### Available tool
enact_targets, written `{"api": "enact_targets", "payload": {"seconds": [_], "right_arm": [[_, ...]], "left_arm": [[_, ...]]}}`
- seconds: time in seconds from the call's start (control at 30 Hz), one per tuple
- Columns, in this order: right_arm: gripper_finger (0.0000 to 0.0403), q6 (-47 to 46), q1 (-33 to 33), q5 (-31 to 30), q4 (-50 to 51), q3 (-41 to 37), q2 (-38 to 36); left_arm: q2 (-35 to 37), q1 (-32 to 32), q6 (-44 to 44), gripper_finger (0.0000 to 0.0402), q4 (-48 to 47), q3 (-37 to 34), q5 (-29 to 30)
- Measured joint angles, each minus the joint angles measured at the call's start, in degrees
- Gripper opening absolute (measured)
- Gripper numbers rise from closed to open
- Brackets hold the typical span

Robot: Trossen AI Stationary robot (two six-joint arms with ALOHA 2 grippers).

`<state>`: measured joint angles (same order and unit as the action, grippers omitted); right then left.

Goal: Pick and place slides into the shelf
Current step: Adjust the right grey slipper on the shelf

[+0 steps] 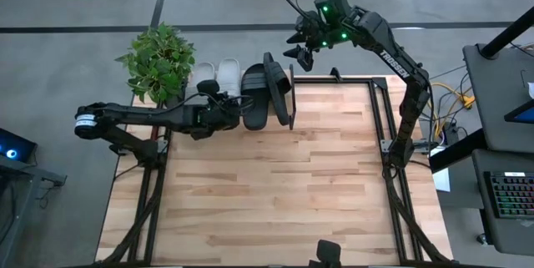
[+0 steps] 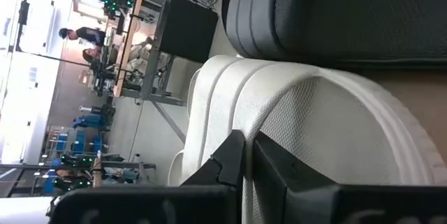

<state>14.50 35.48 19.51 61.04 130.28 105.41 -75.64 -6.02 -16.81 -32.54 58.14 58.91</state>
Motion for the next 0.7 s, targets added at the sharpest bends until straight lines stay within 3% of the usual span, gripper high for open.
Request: {"api": "enact_targets", "payload": {"seconds": [0.27, 0.5, 0.7], "right_arm": [[0.0224, 0.49, 0.00, -0.01, 0.00, 0.00, 0.00], [0.0224, 0.62, 0.00, 0.00, -0.01, 0.00, 0.00], [0.0224, 0.72, 0.00, 0.00, 0.00, 0.00, 0.00]], "left_arm": [[0.00, 0.59, 0.45, 0.0001, -4.05, 2.57, 0.10], [0.02, 1.51, 11.58, 0.0000, -14.36, 3.98, -2.80], [-0.11, 2.59, 12.07, 0.0000, -15.13, 5.82, -3.55]]}}
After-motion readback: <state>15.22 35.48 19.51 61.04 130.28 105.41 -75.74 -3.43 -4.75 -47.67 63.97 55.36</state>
